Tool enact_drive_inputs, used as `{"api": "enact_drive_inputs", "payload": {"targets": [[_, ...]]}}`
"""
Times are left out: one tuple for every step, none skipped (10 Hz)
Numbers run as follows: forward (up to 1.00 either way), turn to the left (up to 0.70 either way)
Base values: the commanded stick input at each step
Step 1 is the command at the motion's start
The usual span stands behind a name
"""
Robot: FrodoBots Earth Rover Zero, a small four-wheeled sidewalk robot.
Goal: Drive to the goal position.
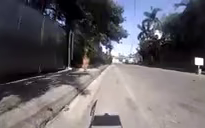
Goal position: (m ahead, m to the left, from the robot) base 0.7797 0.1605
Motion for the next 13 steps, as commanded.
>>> {"api": "enact_drive_inputs", "payload": {"targets": [[0.7, -0.03], [0.7, -0.14], [0.7, -0.28], [0.7, -0.33], [0.7, -0.29], [0.7, -0.24], [0.7, -0.2], [0.7, -0.16], [0.7, -0.11], [0.7, -0.07], [0.7, -0.03], [0.7, -0.03], [0.7, -0.03]]}}
